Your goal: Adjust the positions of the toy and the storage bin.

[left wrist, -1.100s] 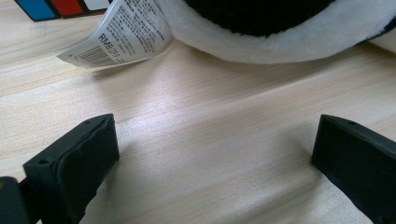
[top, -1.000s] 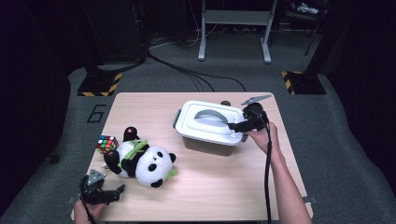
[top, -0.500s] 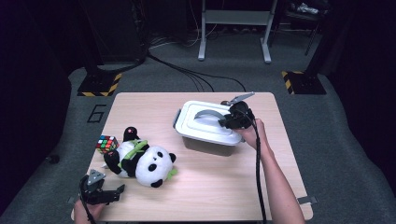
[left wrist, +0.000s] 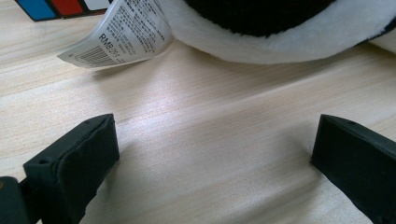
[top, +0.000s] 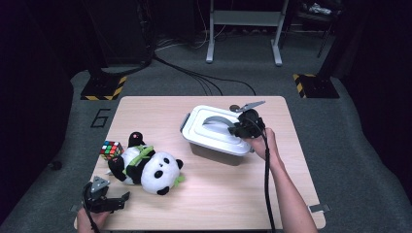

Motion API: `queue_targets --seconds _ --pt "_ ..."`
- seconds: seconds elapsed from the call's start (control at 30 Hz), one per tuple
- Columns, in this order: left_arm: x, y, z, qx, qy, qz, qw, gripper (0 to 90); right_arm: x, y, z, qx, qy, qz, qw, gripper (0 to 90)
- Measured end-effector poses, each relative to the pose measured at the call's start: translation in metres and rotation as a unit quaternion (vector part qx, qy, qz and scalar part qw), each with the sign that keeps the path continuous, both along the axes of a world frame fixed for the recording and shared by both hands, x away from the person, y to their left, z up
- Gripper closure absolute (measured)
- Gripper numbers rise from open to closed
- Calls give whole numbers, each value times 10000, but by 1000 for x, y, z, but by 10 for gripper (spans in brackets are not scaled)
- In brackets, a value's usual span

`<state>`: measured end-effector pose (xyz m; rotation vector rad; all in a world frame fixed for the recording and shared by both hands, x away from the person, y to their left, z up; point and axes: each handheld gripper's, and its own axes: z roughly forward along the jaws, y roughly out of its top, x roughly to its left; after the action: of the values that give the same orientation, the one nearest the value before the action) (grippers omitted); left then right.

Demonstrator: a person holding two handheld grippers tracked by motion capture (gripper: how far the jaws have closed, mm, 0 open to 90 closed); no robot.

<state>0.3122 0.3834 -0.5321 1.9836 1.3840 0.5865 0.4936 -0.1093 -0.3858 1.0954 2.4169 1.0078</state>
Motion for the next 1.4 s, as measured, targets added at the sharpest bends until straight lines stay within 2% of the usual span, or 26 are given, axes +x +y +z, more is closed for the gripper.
queue_targets --seconds 0.17,0.3,0.4,0.47,0.6,0.77,0.9,1.1,1.4 --pt "0 0 0 -3 -4 7 10000 4 -14 5 2 -109 63 -54 9999 656" --pt "0 0 0 -8 -6 10 10000 5 -19 5 3 -128 40 53 9999 650" --pt "0 0 0 -7 -4 8 10000 4 -15 5 4 -82 94 186 9997 588" --pt "0 0 0 -6 -5 6 10000 4 -13 7 6 -98 51 291 9995 526" --pt "0 0 0 -6 -4 9 10000 5 -5 16 12 -113 -103 674 9976 500" --pt "0 0 0 -8 -7 8 10000 5 8 26 20 -38 -103 997 9950 525" --pt "0 0 0 -6 -6 7 10000 5 14 31 21 -102 -86 969 9952 617" --pt "0 0 0 -5 -3 7 10000 5 12 29 20 -46 -3 909 9959 631" --pt "0 0 0 -6 -6 10 10000 5 6 31 20 59 189 627 9978 632"
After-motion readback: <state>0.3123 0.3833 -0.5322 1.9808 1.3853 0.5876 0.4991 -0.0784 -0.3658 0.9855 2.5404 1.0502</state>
